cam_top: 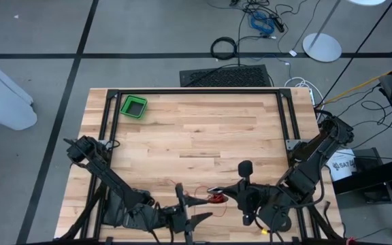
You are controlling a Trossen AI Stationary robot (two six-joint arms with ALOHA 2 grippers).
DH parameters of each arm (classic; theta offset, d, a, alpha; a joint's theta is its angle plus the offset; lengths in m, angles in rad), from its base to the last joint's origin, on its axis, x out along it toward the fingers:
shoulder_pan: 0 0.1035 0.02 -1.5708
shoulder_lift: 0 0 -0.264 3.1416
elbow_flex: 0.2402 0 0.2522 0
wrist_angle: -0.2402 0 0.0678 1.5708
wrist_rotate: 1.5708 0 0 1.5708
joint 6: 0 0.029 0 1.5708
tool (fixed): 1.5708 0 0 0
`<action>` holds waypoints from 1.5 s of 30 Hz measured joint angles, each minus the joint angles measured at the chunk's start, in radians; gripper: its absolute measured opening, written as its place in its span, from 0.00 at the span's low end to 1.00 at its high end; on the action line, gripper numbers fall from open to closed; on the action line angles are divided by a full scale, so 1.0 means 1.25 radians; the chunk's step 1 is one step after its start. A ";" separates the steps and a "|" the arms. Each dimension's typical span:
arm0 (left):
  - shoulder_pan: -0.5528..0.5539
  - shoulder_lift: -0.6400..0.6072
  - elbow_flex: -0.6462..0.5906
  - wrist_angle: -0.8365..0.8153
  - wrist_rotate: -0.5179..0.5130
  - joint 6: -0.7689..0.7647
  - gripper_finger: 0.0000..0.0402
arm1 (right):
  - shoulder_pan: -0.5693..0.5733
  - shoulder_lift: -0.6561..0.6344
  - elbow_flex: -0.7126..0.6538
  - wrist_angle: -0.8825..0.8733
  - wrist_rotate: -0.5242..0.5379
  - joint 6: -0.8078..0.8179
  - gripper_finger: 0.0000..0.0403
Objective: Coil cords
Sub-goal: Coil the red wire into the spool
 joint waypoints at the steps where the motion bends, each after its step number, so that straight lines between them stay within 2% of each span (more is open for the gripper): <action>1: 0.000 0.000 0.000 0.000 0.000 0.000 0.45 | 0.000 0.000 0.000 0.001 -0.001 0.000 0.00; 39: 0.015 0.001 0.000 -0.007 0.001 -0.019 0.45 | 0.000 0.000 0.000 0.016 0.001 0.002 0.00; 45: 0.020 0.001 0.000 -0.006 0.000 -0.019 0.35 | 0.000 0.000 0.000 0.016 0.000 0.002 0.00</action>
